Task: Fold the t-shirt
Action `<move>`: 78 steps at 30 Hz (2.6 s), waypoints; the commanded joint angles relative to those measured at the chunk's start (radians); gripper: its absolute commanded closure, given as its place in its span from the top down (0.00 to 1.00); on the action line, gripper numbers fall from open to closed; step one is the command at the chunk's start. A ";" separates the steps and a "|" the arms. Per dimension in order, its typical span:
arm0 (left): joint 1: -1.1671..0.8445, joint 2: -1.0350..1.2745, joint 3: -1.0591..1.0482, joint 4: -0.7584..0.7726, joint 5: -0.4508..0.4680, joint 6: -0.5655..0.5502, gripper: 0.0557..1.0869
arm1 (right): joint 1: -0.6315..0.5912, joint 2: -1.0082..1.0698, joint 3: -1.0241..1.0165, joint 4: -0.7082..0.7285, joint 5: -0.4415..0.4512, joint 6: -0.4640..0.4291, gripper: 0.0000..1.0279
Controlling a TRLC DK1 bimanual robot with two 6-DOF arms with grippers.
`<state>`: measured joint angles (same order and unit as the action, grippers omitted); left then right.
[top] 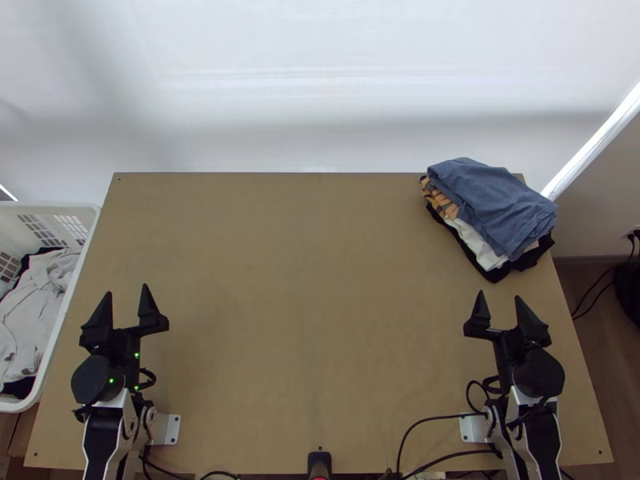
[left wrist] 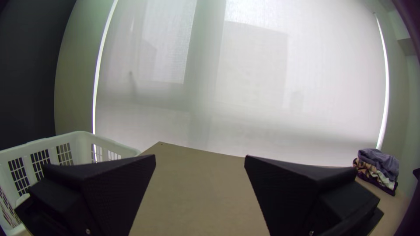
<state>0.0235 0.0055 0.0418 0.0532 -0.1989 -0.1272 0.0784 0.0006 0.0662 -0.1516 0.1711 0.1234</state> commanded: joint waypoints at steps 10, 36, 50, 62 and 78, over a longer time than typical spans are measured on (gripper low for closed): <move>0.003 -0.006 -0.043 -0.012 0.004 0.000 0.96 | 0.004 -0.004 -0.006 -0.011 0.008 0.013 0.96; 0.003 -0.006 -0.043 -0.012 0.004 0.000 0.96 | 0.004 -0.004 -0.006 -0.011 0.008 0.013 0.96; 0.003 -0.006 -0.043 -0.012 0.004 0.000 0.96 | 0.004 -0.002 -0.006 -0.011 0.008 0.013 0.96; 0.003 -0.006 -0.043 -0.012 0.004 0.000 0.96 | 0.004 -0.004 -0.008 -0.011 0.008 0.013 0.96; -0.004 -0.006 -0.043 -0.012 0.006 -0.043 0.96 | 0.004 -0.002 -0.006 -0.011 0.008 0.013 0.96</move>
<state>0.0235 0.0055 0.0410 0.0525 -0.1986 -0.1505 0.0784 0.0006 0.0662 -0.1516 0.1715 0.1234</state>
